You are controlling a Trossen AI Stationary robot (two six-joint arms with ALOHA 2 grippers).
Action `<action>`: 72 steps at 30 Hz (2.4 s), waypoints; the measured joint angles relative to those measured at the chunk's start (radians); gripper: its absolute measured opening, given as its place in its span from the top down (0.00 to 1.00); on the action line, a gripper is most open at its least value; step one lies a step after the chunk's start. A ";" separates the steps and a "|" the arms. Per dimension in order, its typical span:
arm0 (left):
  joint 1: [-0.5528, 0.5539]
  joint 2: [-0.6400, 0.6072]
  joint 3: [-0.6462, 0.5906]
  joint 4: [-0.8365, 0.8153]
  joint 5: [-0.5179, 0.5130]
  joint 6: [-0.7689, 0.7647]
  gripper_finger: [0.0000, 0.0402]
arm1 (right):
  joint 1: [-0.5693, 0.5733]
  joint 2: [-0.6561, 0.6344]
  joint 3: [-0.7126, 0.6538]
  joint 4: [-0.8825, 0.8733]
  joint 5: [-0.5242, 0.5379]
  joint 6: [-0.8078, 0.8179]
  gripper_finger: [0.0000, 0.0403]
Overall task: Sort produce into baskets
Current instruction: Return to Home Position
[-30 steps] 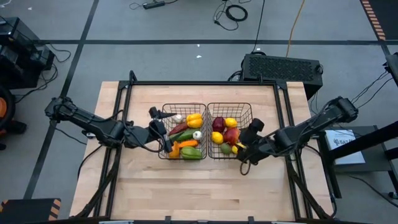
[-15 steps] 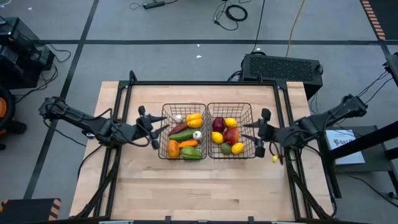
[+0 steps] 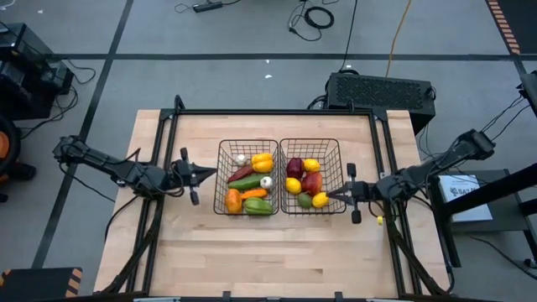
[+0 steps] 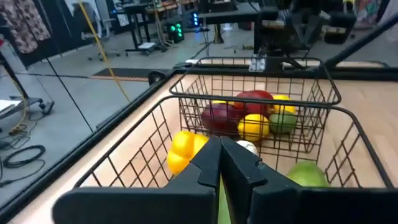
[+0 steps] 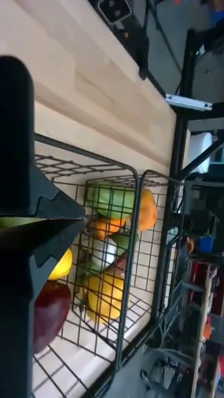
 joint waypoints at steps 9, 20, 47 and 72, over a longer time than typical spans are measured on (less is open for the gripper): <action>0.000 -0.152 -0.132 0.060 0.059 0.022 0.99 | 0.000 -0.050 -0.112 0.089 -0.032 0.036 1.00; 0.051 -0.282 -0.221 0.070 0.162 0.065 0.99 | 0.001 -0.099 -0.151 0.102 -0.095 0.049 1.00; 0.300 -0.323 -0.285 0.005 0.426 0.079 0.99 | 0.002 -0.409 -0.218 -0.061 -0.212 0.045 1.00; 0.371 -0.323 -0.286 -0.011 0.526 0.092 0.99 | -0.252 -0.633 -0.218 -0.109 -0.360 -0.046 1.00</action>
